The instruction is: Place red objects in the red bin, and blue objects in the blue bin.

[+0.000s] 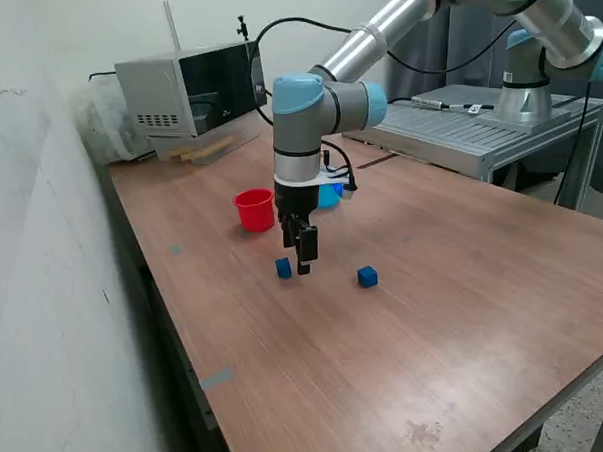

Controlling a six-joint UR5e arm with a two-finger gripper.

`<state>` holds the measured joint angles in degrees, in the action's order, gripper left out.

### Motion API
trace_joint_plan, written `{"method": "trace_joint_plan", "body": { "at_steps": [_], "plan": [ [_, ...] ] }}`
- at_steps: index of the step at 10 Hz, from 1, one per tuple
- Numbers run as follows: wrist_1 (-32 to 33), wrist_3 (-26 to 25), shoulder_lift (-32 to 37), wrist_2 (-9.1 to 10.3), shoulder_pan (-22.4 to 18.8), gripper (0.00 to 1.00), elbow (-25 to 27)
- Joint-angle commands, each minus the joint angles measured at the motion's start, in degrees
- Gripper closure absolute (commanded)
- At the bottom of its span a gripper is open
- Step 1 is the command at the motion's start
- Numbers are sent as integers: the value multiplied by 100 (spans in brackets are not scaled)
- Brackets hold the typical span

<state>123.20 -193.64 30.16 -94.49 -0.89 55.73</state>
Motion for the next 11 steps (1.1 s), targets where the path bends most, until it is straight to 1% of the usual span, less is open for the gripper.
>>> {"method": "trace_joint_plan", "body": {
  "at_steps": [1,7,8,11],
  "plan": [
    [11,54,-98,1,89,0,-132],
    [20,54,-238,19,124,0,-308],
    [63,54,-308,1,133,100,-308],
    [248,63,-344,1,159,100,-290]
  ]
}}
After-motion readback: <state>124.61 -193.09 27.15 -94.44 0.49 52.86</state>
